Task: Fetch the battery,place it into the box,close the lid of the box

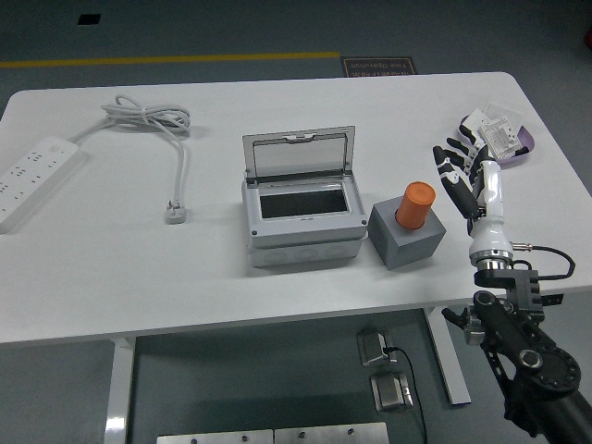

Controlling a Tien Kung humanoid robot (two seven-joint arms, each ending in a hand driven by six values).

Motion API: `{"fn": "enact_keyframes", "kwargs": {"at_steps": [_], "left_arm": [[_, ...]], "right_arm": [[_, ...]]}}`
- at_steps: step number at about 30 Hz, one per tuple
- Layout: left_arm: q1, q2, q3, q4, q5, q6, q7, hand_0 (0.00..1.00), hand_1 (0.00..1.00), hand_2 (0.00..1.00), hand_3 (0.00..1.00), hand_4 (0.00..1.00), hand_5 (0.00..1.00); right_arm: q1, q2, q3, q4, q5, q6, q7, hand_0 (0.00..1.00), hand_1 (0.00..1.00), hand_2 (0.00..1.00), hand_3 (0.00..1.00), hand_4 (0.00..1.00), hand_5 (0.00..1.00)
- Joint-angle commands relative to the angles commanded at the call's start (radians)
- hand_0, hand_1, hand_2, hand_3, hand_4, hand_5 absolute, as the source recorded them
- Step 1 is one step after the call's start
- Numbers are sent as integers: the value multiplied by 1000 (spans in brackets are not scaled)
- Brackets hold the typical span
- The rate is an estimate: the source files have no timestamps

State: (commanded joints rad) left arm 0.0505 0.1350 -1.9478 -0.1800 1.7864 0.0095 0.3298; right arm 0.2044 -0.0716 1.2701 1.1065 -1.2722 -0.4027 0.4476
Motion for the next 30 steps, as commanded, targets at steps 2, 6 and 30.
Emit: {"fn": "enact_keyframes", "kwargs": {"at_steps": [2,6,30], "left_arm": [[0,0,0,0,1,0,2,655,660,674,767,793,502],[-2,0,-1,0,4,0,3,655,660,674,767,793,502],[-7,-4,-6,0,22,5,0,657,660,674,766,792,499]], "right_arm": [[2,1,-5,-4,-1,1,-1,759,728,778,847,890,553],[7,2,-19,-12,-4,5,-5,759,728,778,847,890,553],[10,-7,-100,-41,-77,37,-62,765,748,784,846,887,563]]}}
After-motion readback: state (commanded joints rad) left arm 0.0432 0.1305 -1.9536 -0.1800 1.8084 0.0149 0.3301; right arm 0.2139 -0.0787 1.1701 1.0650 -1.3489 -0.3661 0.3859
